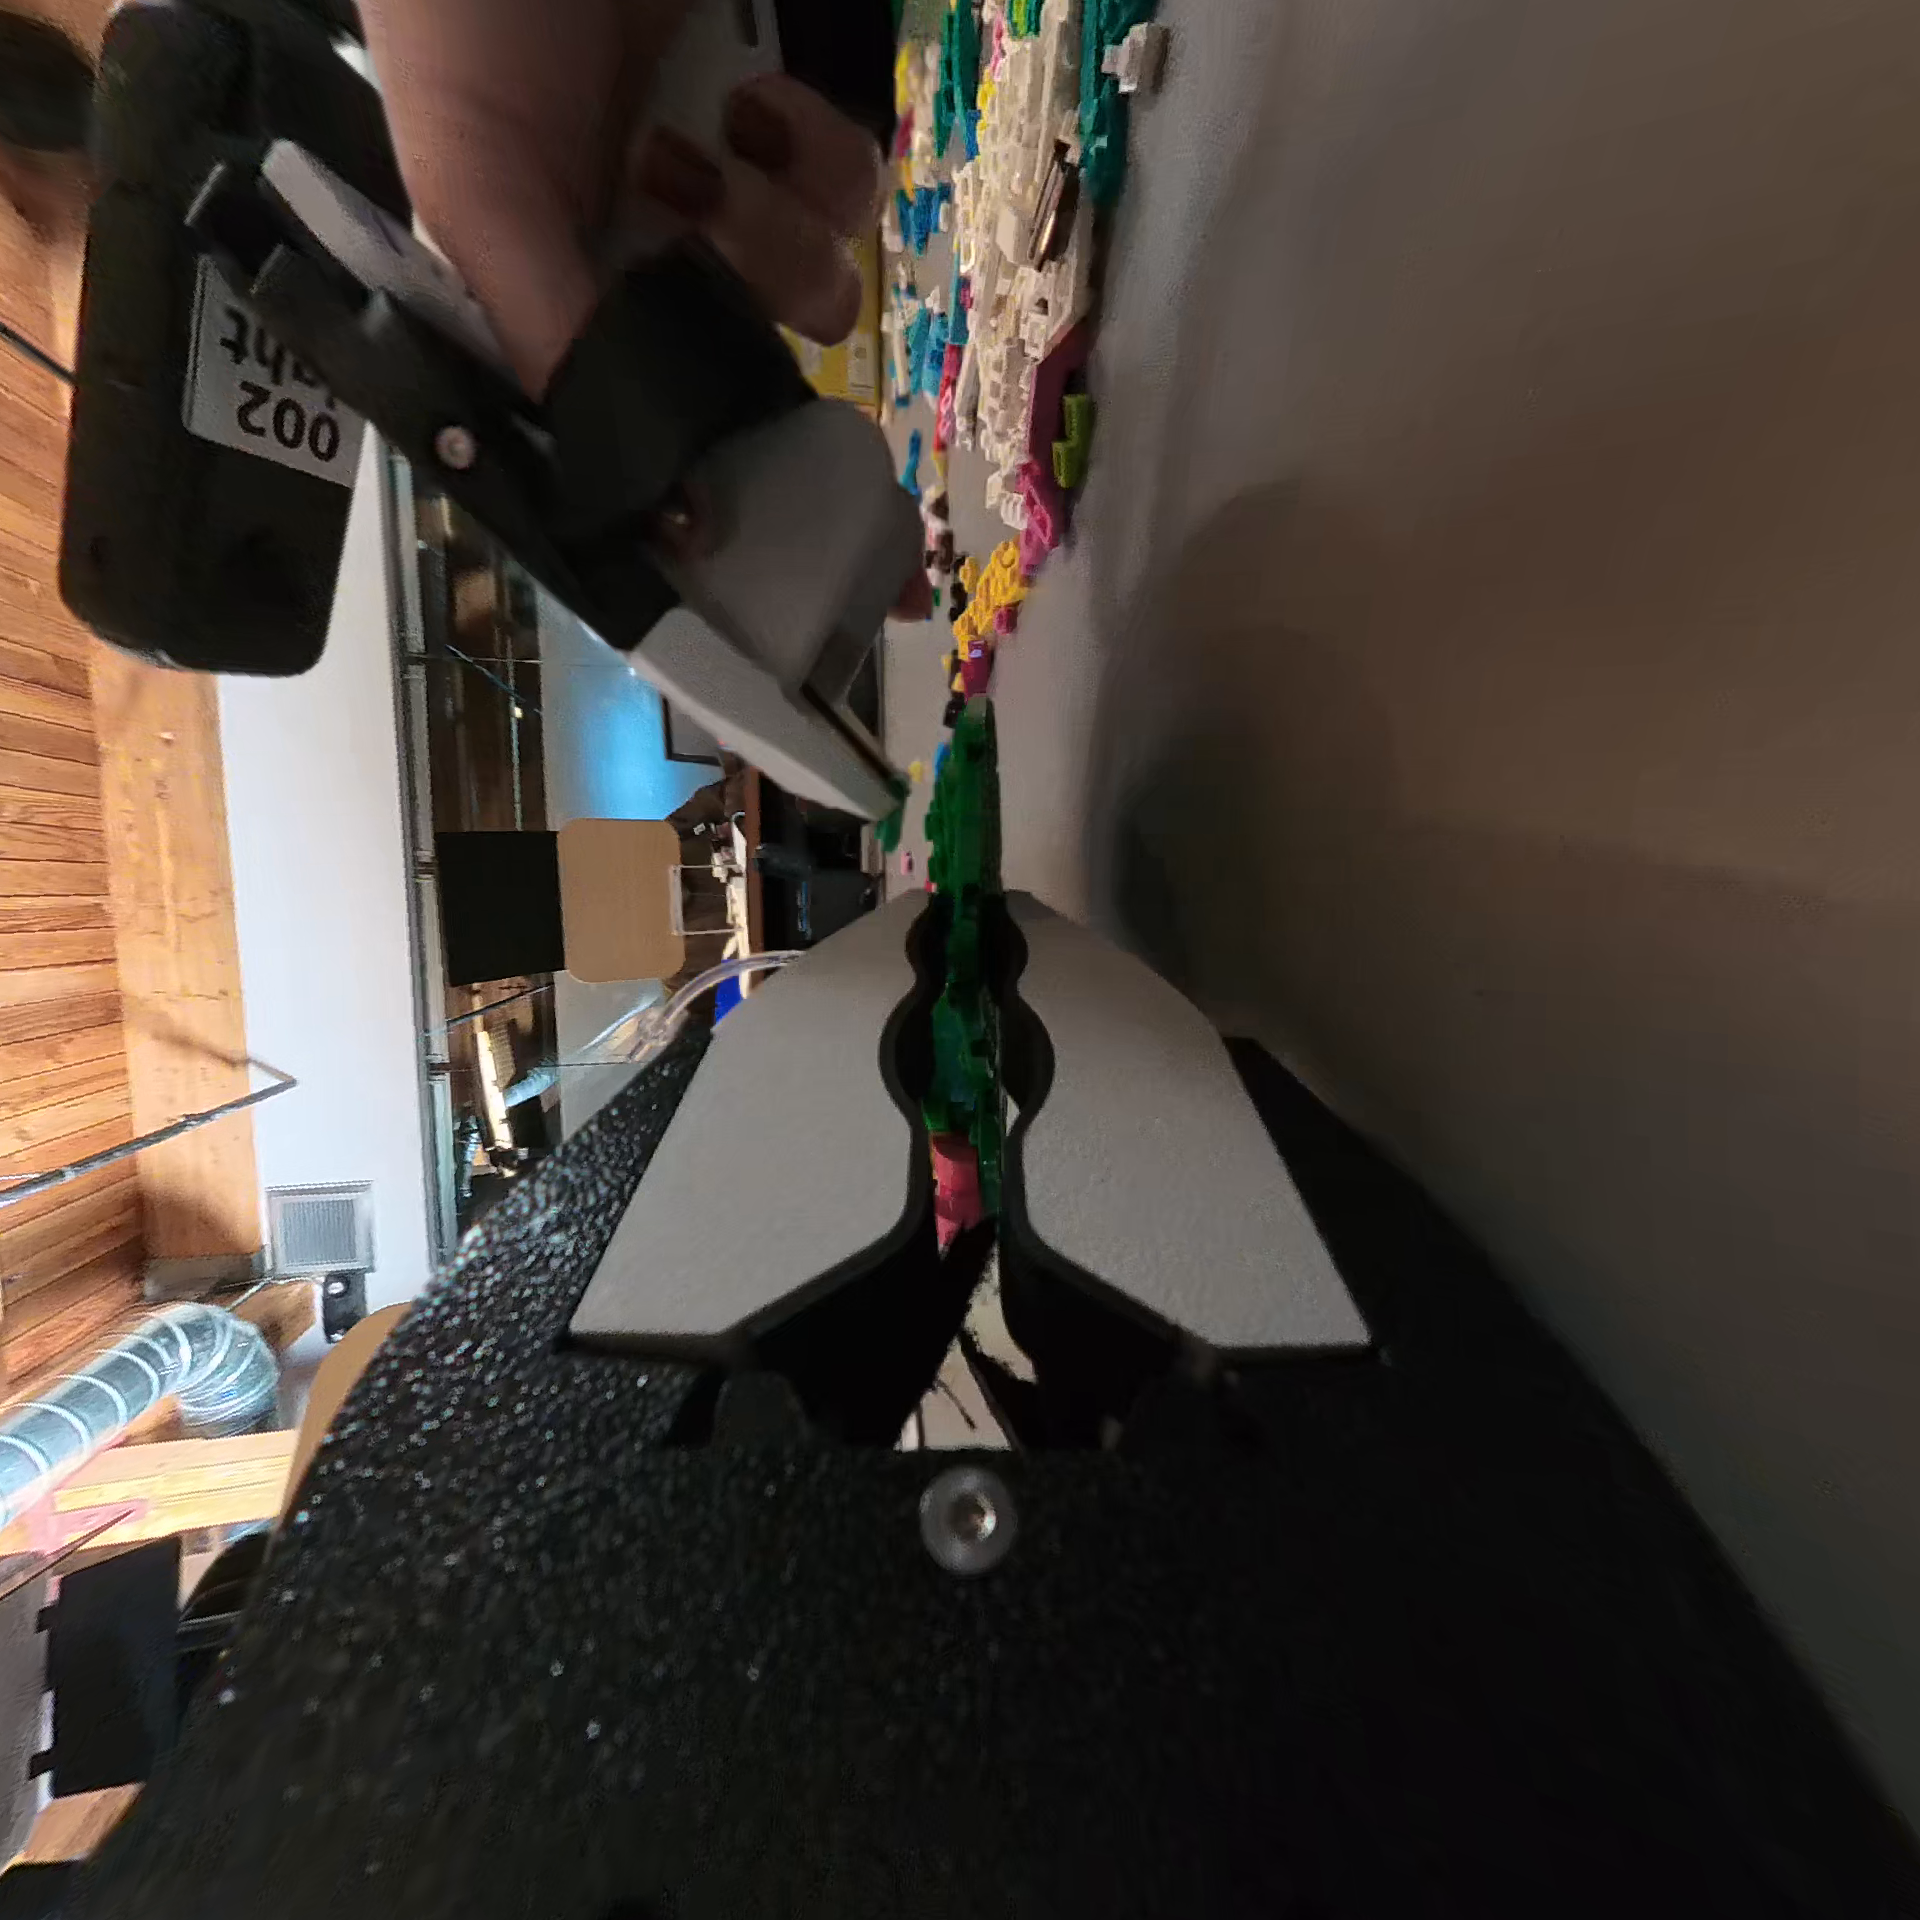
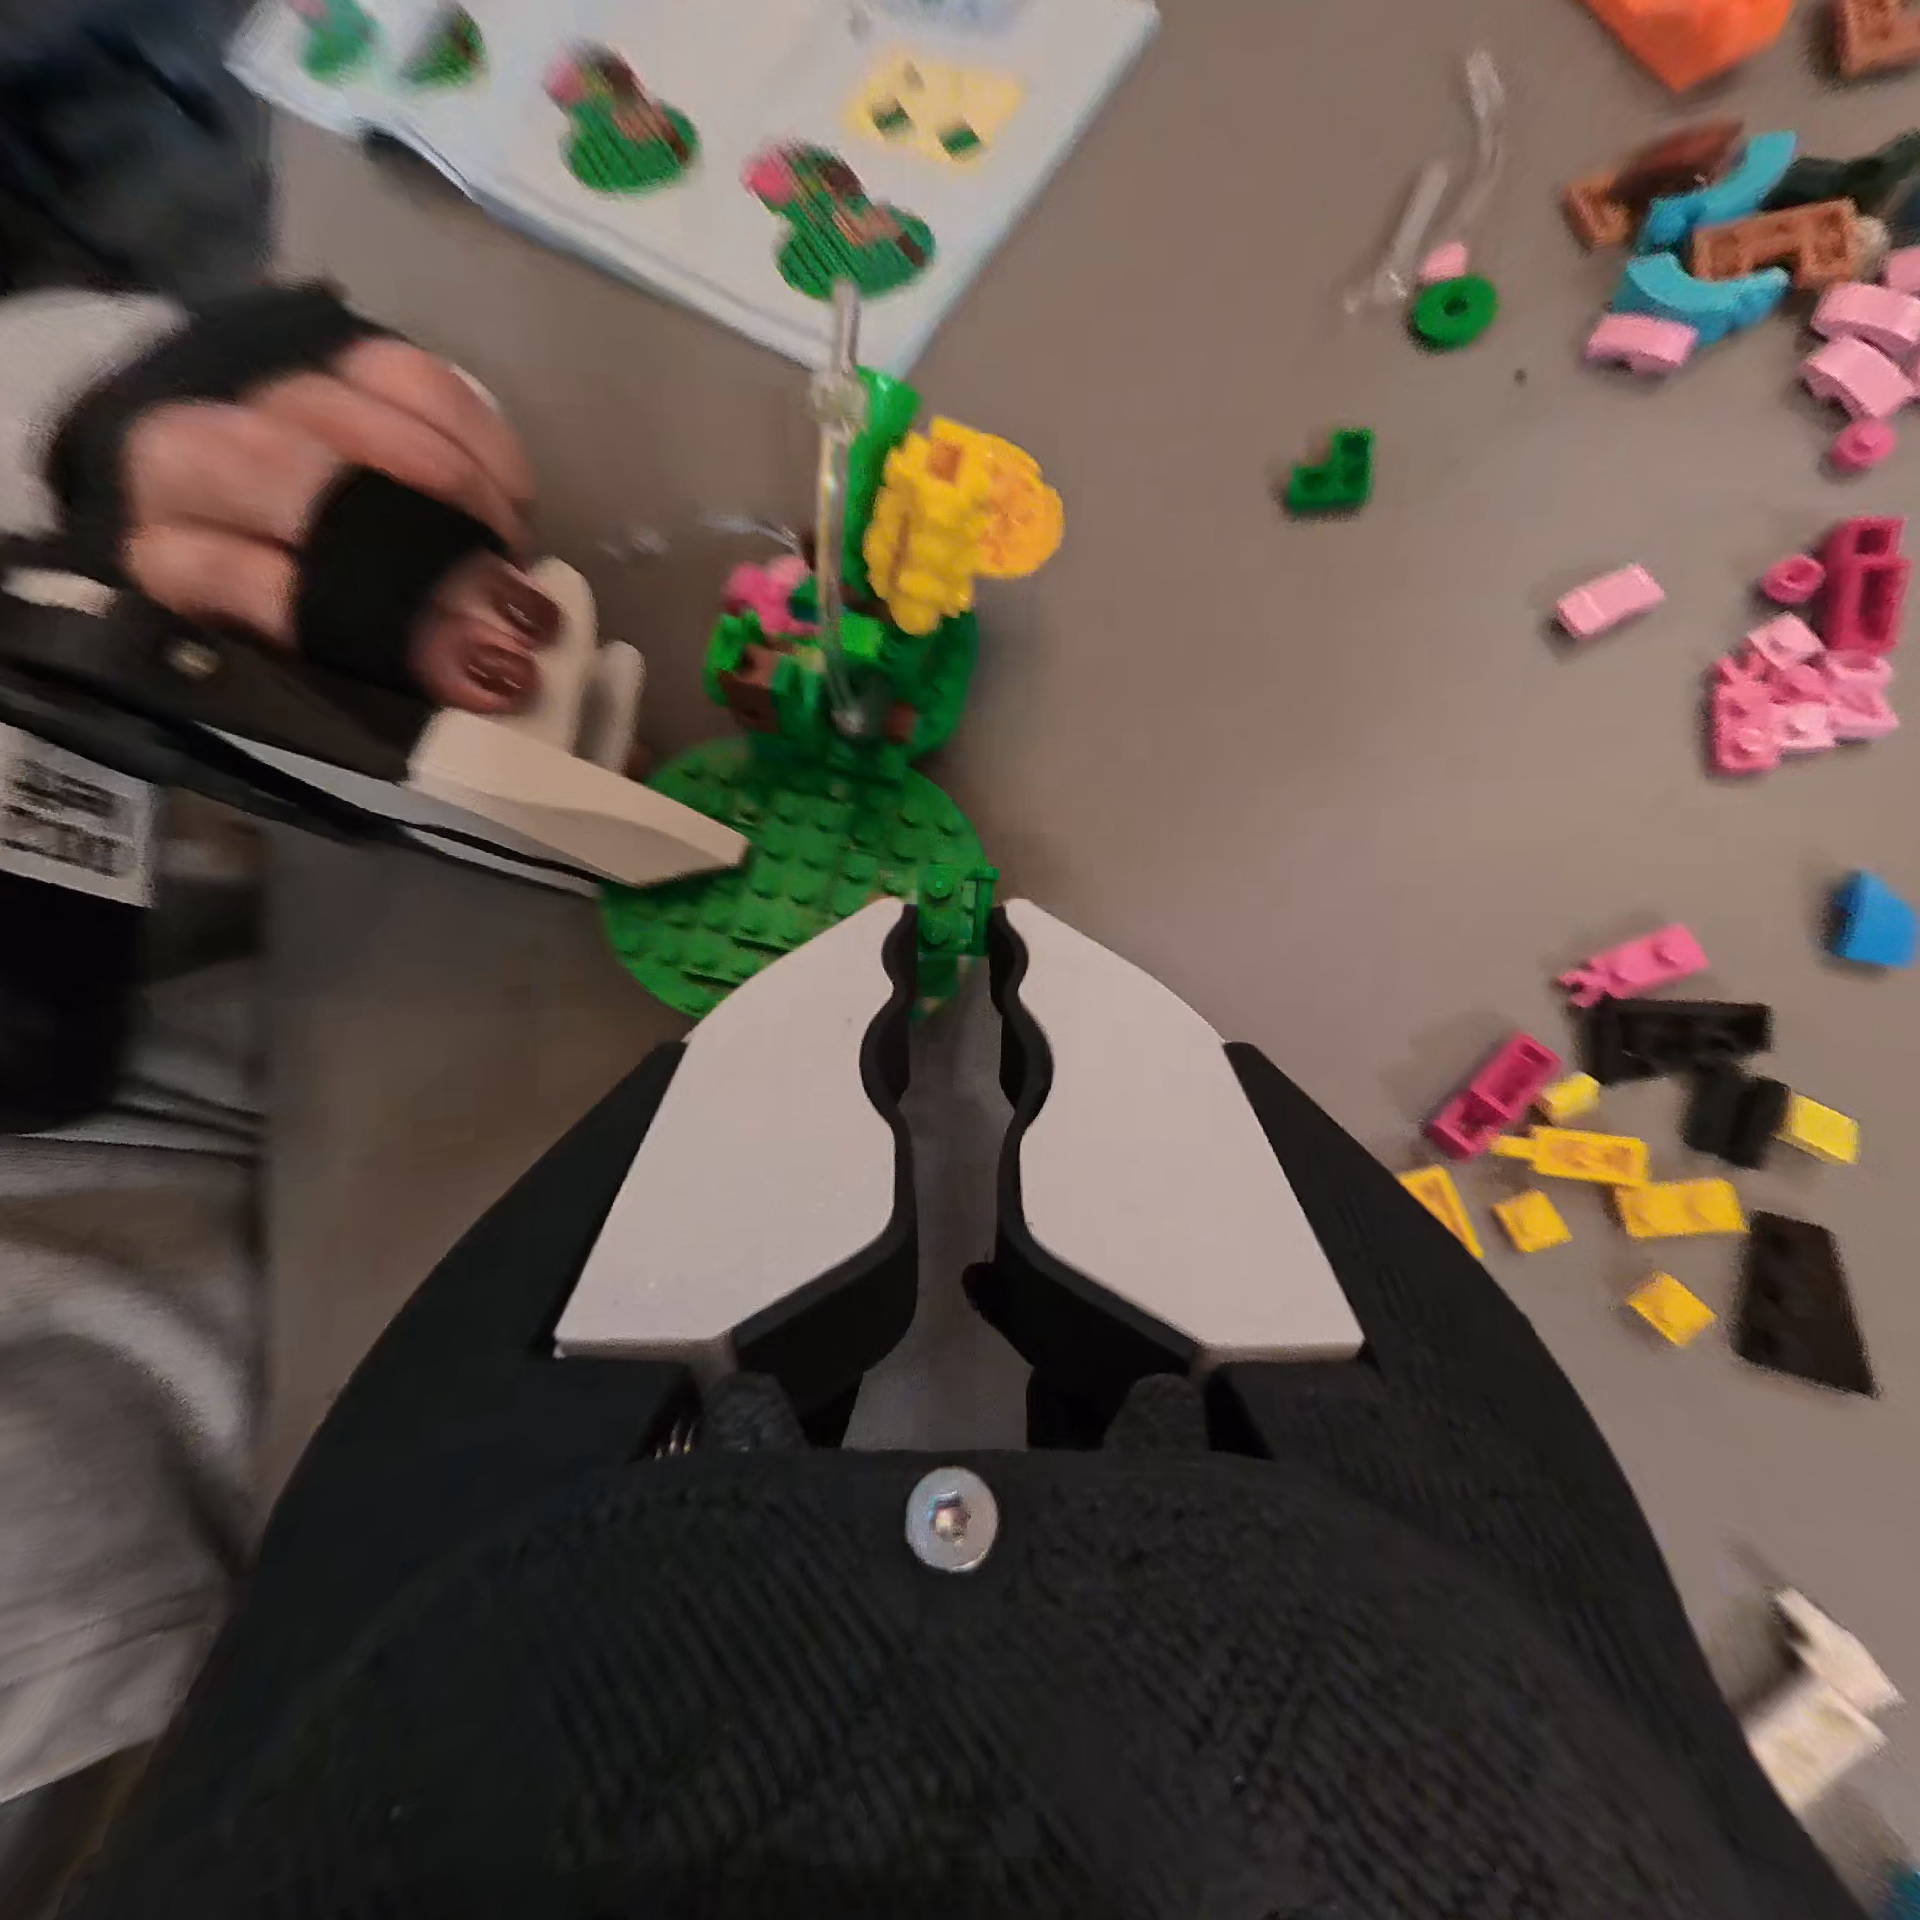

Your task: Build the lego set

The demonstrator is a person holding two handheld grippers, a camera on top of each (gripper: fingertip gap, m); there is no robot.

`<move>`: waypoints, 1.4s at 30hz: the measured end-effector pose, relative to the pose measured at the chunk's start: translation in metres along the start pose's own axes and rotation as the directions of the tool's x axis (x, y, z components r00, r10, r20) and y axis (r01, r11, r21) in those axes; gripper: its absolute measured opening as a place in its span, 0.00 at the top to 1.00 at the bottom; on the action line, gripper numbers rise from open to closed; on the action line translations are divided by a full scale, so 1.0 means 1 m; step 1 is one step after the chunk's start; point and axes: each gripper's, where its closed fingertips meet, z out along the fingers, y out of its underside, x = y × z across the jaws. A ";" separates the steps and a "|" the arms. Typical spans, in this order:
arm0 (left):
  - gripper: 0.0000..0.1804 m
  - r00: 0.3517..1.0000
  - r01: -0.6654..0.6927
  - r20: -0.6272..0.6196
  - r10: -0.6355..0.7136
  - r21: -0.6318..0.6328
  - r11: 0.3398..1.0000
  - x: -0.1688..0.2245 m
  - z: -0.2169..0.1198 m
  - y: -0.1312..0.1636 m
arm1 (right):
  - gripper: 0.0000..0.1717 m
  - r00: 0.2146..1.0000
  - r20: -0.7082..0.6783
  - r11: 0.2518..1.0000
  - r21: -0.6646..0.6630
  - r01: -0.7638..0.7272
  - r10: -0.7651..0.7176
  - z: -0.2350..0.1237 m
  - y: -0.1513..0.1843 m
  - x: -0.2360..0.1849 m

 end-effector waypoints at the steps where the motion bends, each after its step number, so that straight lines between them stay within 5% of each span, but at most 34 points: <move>1: 0.96 1.000 -0.007 0.005 0.007 0.000 1.000 0.000 0.000 0.000 | 0.94 1.000 0.024 1.000 0.013 -0.017 0.016 -0.002 -0.004 -0.004; 15: 0.96 0.997 -0.066 -0.026 0.066 0.016 0.998 0.008 0.000 -0.003 | 0.94 0.985 0.024 0.976 -0.139 -0.166 0.170 0.018 0.008 -0.014; 42: 0.96 0.996 -0.075 -0.055 0.076 0.028 0.997 0.011 0.000 -0.004 | 0.91 0.943 0.137 0.946 -0.166 -0.279 0.302 0.022 0.011 -0.018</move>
